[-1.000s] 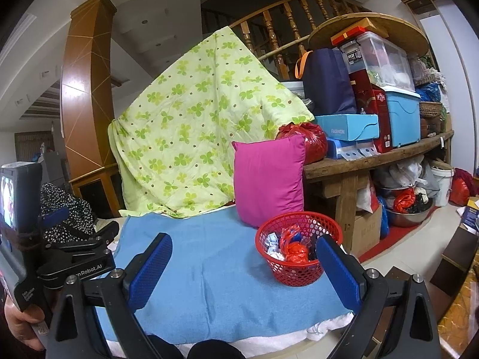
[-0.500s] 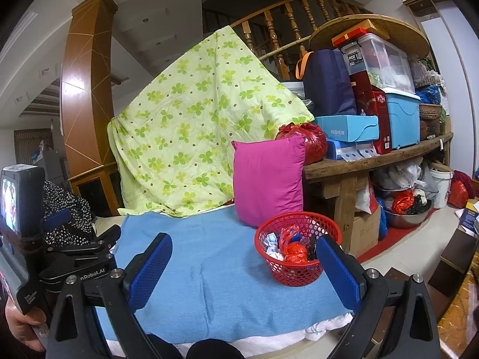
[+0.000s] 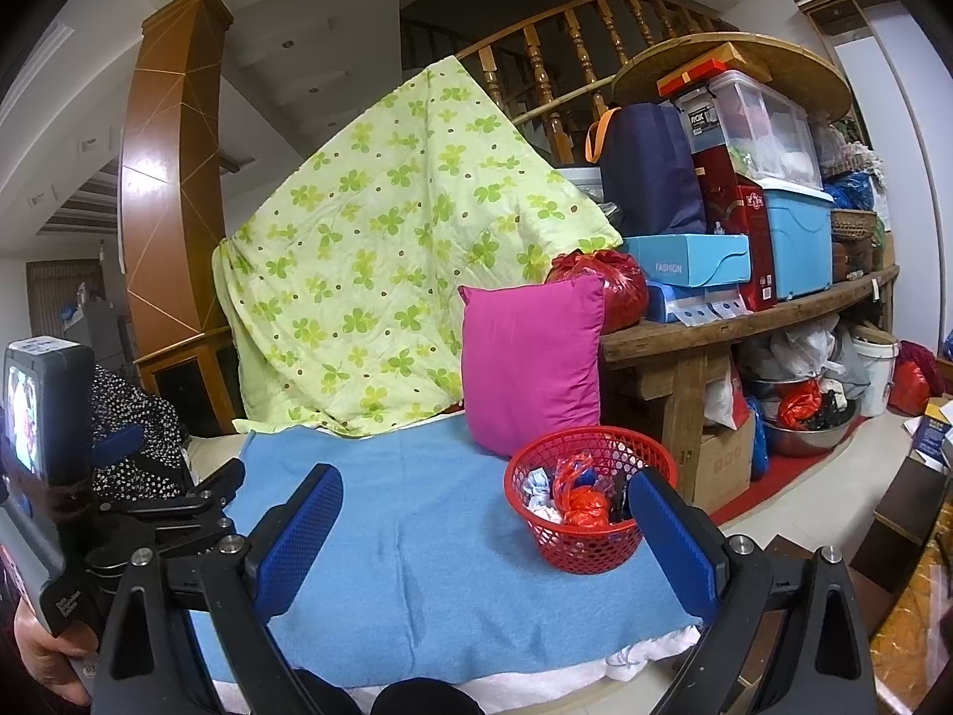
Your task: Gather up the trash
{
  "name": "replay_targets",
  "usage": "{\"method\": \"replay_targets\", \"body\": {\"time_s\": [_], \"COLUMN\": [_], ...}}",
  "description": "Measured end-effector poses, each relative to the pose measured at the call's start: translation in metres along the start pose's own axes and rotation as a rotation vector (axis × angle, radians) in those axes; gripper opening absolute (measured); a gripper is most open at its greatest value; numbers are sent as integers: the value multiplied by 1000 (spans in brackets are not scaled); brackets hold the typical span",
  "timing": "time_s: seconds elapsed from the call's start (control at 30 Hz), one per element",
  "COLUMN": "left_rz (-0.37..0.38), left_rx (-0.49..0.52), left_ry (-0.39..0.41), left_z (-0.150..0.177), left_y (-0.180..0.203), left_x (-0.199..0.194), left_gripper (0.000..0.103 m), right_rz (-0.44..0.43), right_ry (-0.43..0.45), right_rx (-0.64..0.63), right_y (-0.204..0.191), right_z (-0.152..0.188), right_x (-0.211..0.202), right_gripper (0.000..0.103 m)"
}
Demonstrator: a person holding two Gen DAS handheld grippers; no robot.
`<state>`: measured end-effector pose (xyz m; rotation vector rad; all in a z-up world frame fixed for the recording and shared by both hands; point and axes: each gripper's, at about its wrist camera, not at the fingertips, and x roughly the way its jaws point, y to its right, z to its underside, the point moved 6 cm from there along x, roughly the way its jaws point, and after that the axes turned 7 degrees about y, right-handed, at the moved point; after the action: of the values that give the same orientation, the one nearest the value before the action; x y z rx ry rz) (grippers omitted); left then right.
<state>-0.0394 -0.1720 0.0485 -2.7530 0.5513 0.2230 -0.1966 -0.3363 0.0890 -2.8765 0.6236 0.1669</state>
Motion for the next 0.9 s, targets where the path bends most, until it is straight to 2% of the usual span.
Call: {"method": "replay_targets", "body": {"time_s": [0.9], "left_rz": [14], "left_rx": [15], "left_ry": [-5], "left_z": [2], "left_y": [0], "left_x": [2], "left_gripper": [103], "right_rz": [27], "right_ry": [15], "right_rx": [-3], "right_y": [4], "right_z": [-12], "right_x": [-6], "right_gripper": [99]}}
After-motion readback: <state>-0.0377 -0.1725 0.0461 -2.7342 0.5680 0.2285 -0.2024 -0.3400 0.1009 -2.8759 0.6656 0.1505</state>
